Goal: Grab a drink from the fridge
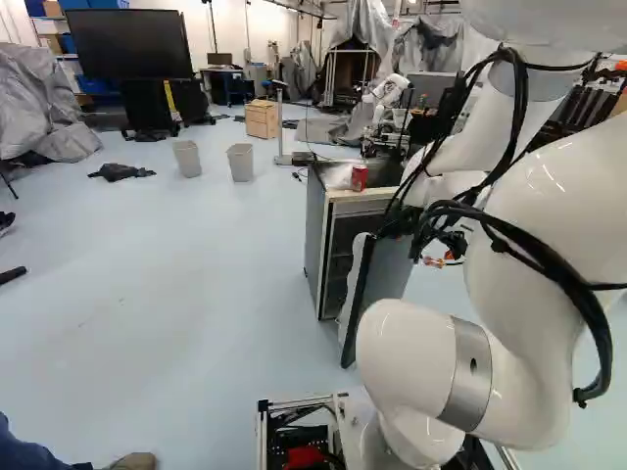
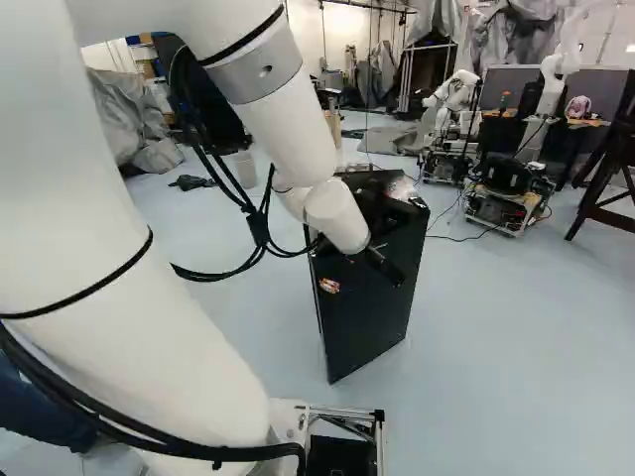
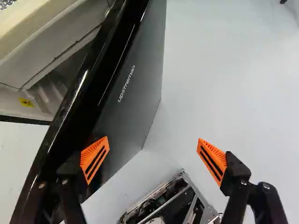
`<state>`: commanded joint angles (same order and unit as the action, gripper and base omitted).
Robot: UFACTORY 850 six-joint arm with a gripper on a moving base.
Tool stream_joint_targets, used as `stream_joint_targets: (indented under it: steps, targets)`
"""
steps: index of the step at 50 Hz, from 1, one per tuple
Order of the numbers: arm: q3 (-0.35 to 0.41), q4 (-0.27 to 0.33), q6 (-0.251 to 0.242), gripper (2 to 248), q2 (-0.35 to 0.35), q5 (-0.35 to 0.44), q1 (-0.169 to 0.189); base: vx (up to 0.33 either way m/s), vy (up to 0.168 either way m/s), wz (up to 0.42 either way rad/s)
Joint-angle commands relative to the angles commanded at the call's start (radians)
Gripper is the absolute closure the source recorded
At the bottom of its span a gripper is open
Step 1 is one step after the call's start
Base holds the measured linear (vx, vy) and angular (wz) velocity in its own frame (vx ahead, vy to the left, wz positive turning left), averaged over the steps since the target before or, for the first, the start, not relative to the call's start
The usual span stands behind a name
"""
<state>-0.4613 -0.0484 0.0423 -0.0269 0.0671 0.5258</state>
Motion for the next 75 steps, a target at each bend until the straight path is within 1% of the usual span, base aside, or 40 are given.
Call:
stream_joint_targets:
  steps: [30, 75]
  targets:
    - [-0.028, 0.0, 0.0, 3, 0.027, 0.0, -0.076, 0.0, 0.0, 0.0]
    - [-0.108, 0.0, 0.0, 3, 0.103, 0.0, -0.196, 0.0, 0.0, 0.0]
